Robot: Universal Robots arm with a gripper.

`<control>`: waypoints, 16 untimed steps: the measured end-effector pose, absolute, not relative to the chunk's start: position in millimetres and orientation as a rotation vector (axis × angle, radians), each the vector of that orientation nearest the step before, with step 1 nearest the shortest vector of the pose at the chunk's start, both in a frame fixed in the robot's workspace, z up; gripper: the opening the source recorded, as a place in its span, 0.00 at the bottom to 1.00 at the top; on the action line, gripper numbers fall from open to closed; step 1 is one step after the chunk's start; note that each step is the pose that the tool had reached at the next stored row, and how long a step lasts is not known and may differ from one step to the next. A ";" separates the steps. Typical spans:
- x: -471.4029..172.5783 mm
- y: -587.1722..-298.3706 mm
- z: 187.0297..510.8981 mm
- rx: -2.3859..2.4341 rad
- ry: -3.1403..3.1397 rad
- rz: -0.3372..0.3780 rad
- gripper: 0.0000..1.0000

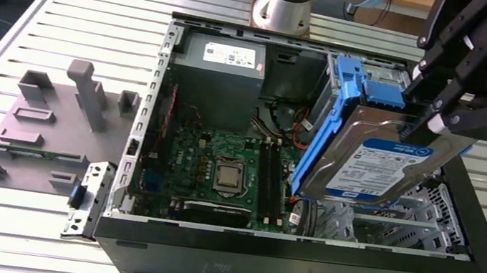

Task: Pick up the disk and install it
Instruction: 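Insert the disk into the insertion slot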

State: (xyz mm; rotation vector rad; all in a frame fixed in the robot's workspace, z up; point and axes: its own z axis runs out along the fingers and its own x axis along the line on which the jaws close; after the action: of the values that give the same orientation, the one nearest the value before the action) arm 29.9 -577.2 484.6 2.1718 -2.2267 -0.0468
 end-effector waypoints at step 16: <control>61.9 -577.2 481.0 2.172 -2.227 -0.047 0.35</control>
State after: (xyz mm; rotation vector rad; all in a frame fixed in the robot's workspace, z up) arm 61.9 -577.2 481.0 2.1718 -2.2267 -0.0468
